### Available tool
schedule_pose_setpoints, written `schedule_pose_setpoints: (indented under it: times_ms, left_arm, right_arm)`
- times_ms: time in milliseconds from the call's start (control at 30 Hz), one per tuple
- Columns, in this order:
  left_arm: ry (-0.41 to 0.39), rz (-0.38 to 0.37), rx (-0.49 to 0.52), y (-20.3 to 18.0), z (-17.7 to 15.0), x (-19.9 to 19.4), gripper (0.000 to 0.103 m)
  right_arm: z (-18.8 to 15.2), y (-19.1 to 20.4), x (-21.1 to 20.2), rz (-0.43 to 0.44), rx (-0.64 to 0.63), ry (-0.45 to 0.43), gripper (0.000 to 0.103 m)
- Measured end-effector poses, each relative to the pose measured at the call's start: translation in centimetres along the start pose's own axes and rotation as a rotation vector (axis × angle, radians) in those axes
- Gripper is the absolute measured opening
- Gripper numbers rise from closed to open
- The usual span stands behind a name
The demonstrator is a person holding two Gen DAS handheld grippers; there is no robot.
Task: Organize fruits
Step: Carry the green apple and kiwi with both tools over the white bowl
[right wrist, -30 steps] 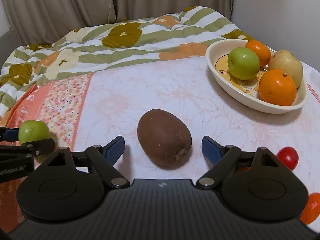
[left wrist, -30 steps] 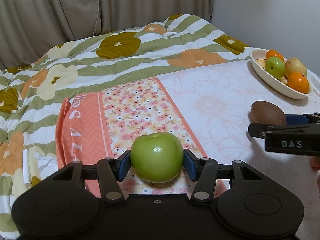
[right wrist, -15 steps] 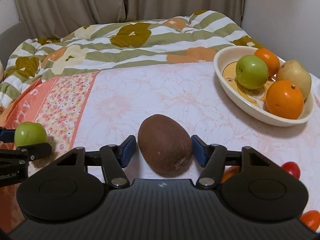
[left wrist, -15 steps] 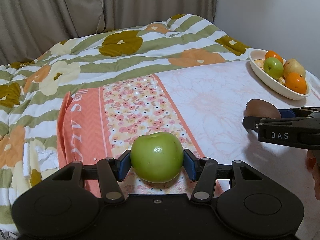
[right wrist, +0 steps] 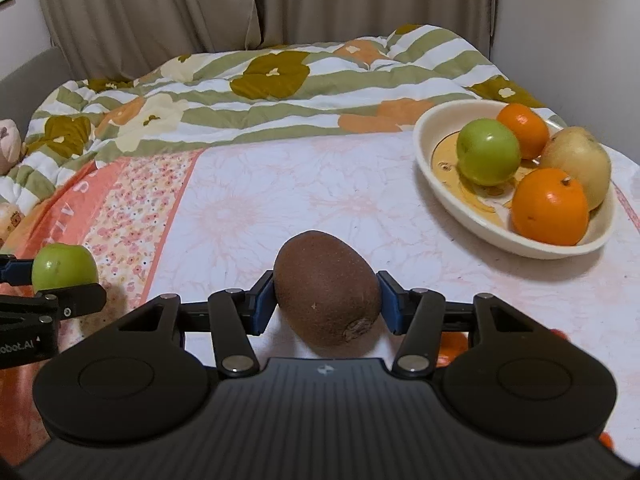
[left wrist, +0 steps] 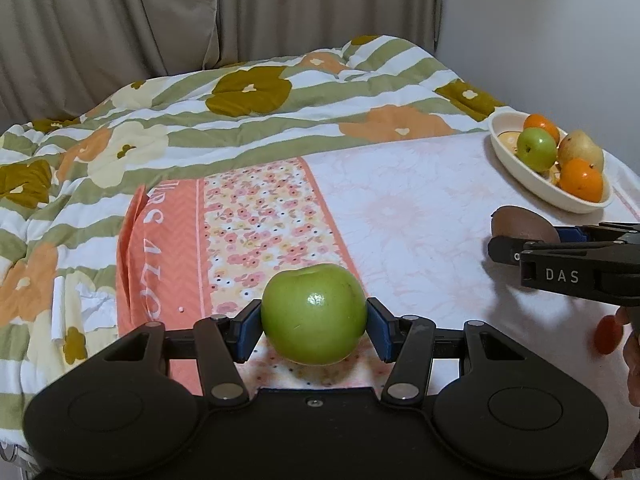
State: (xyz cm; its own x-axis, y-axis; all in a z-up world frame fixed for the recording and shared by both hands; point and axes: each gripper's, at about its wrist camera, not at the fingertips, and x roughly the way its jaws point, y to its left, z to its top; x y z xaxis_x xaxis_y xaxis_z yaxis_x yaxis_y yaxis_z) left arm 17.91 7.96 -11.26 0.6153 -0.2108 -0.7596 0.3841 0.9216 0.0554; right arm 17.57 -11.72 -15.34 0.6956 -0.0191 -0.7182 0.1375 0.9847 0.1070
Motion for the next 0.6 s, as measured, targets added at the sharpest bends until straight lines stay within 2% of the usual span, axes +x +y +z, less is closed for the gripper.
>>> schedule_pose_setpoints:
  times_ms: [267,600]
  left_arm:
    - [-0.023,-0.001,-0.020,-2.8,1.5,-2.2,0.059]
    - [-0.072,-0.021,-0.021,-8.2,5.7,-3.7,0.059]
  right_arm:
    - [1.6,-2.8,-3.4,0.027,0.007,-0.031,0.068]
    - [5.5,-9.2,-6.8,0.032,0.018,-0.068,0.068]
